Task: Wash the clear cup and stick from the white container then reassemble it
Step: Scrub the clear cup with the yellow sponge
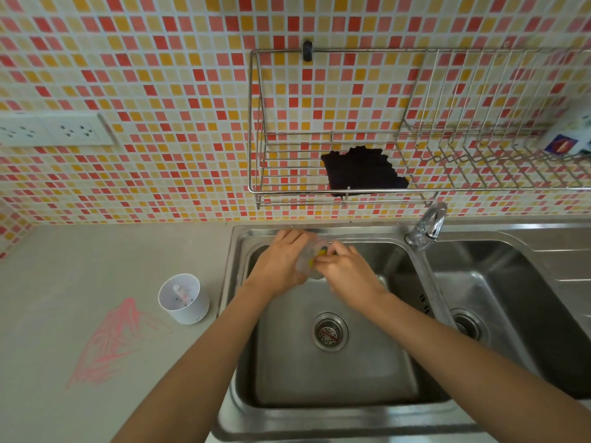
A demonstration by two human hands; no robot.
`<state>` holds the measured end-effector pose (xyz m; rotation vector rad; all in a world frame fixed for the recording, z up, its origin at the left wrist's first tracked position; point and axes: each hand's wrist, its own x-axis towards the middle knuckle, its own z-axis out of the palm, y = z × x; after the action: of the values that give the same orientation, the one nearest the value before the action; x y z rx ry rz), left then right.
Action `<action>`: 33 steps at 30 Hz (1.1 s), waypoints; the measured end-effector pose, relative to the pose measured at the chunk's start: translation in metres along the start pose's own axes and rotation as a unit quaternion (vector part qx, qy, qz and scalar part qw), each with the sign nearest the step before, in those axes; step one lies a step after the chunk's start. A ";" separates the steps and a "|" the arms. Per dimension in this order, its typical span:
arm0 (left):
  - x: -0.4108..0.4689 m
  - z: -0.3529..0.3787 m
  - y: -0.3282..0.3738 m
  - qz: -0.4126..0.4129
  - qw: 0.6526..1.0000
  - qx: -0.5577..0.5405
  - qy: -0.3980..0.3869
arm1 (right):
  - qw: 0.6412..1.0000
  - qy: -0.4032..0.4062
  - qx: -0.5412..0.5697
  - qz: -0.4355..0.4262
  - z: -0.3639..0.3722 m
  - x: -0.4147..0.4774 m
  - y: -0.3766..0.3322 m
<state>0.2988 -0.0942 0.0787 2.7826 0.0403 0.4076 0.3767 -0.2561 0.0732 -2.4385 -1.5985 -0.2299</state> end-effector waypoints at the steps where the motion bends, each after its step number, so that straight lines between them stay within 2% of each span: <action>1: -0.002 0.000 -0.001 -0.009 1.000 -0.005 -0.005 | 0.998 -0.022 0.058 0.019 -0.001 -0.002 0.000; 4: -0.007 0.001 -0.004 -0.016 1.000 -0.018 -0.014 | 0.983 -0.065 0.169 0.041 -0.003 -0.006 0.003; 7: -0.008 0.004 -0.002 -0.014 1.000 -0.010 -0.016 | 0.995 -0.059 0.084 -0.011 -0.004 -0.005 0.009; 9: -0.006 0.004 -0.003 -0.014 1.000 -0.013 -0.013 | 0.999 -0.016 0.024 -0.046 -0.002 -0.007 0.012; 12: -0.005 -0.001 -0.010 -0.011 0.999 -0.027 -0.023 | 0.994 0.035 0.039 -0.094 -0.006 -0.015 0.016; 15: -0.010 -0.005 -0.013 -0.023 0.996 -0.078 -0.033 | 0.989 0.046 0.049 -0.130 -0.010 -0.021 0.019; 19: -0.010 -0.009 -0.010 -0.029 0.988 -0.148 -0.034 | 0.987 0.090 0.016 -0.136 -0.007 -0.021 0.016; 24: -0.006 -0.006 -0.007 -0.073 0.977 -0.200 -0.020 | 0.980 0.152 0.048 -0.121 -0.011 -0.010 0.012; 27: -0.005 -0.001 -0.006 -0.093 0.978 -0.184 0.017 | 0.982 0.122 0.082 -0.120 -0.011 -0.008 0.008; 29: -0.005 0.002 -0.006 -0.074 0.985 -0.152 0.045 | 0.984 0.091 0.109 -0.107 -0.014 -0.009 0.004; 33: -0.006 0.004 -0.008 -0.029 0.993 -0.101 0.058 | 0.983 -0.017 0.181 0.001 -0.014 -0.003 0.001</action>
<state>0.2943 -0.0885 0.0703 2.5501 0.1007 0.5274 0.3764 -0.2633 0.0859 -2.1731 -1.4974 0.0973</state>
